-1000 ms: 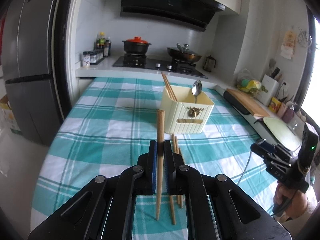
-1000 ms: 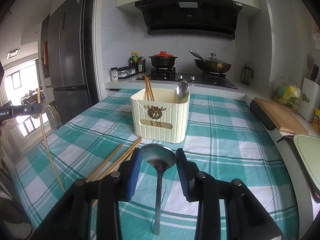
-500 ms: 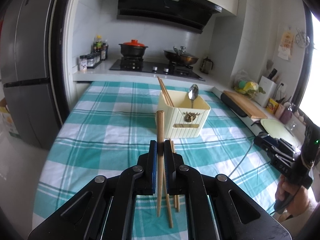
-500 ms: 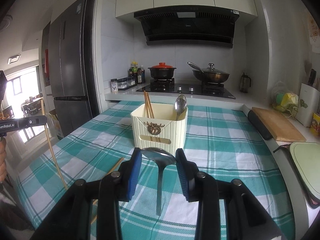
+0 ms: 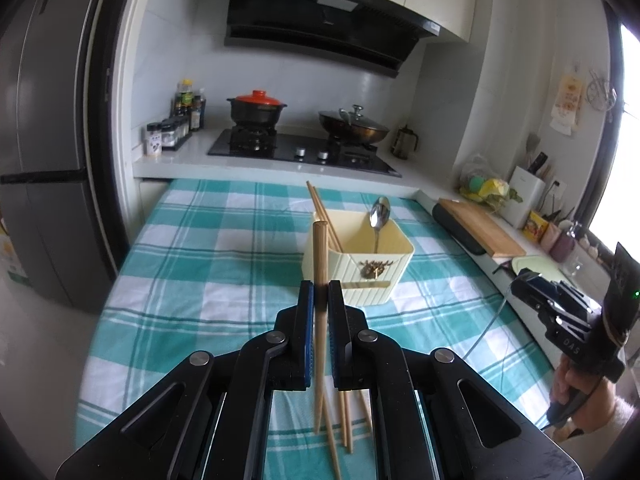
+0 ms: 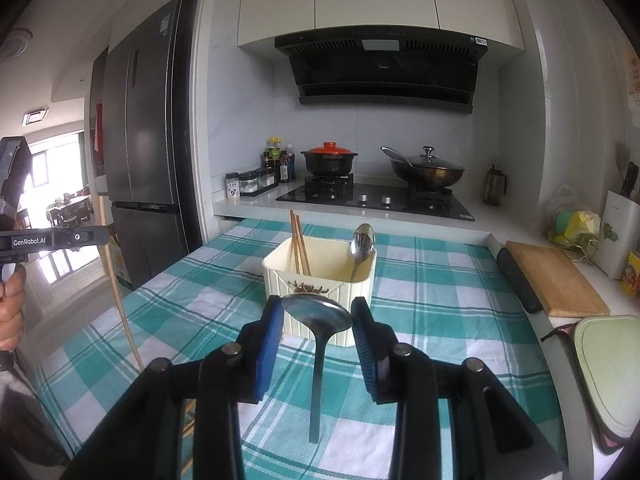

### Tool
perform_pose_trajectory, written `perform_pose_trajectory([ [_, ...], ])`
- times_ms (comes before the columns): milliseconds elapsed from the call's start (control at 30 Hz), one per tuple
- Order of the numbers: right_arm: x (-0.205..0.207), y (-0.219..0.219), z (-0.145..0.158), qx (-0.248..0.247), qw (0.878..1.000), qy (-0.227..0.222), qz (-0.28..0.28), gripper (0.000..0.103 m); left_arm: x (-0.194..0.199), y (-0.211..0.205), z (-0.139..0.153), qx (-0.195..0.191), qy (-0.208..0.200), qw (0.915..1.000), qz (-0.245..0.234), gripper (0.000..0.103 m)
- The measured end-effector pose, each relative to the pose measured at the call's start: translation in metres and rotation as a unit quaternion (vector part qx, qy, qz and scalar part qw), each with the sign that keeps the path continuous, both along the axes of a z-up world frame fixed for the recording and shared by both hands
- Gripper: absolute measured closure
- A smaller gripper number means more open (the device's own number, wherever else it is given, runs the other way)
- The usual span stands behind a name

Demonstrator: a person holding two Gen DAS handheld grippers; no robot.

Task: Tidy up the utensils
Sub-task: 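Carry the chopstick toward the holder with the left tool while the right tool carries the spoon, then lower the chopstick into the holder and open the left tool while the right tool drops the spoon in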

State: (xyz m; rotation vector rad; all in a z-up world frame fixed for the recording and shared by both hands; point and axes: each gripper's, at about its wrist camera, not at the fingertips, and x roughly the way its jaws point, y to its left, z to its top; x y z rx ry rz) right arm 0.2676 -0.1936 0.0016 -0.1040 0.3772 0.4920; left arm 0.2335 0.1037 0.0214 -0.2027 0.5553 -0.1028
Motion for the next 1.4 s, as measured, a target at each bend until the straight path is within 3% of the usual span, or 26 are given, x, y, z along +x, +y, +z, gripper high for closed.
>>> perform_pose_trajectory([
  [300,0.044,0.006,0.035,0.012,1.0,0.002,0.015,0.068,0.046,-0.007,0.031,0.0,-0.006,0.9998,-0.019,0.098],
  [600,0.12,0.025,0.082,0.04,0.999,0.002,0.022,0.068,0.115,-0.026,0.094,0.018,-0.056,0.9977,-0.034,0.098],
  [767,0.165,0.04,0.092,0.047,0.999,-0.004,0.024,0.068,0.165,-0.036,0.107,0.003,-0.073,0.997,-0.027,0.098],
  [967,0.209,0.053,0.056,0.037,0.999,0.027,0.017,0.068,0.219,-0.053,0.068,0.004,-0.054,0.9985,-0.011,0.098],
  [1233,0.26,0.058,-0.028,0.007,0.992,0.126,0.0,0.068,0.273,-0.067,-0.021,-0.016,0.037,0.9991,-0.011,0.098],
  [1400,0.284,0.055,-0.052,-0.001,0.985,0.17,-0.024,0.068,0.297,-0.077,-0.052,-0.016,0.074,0.9969,-0.02,0.098],
])
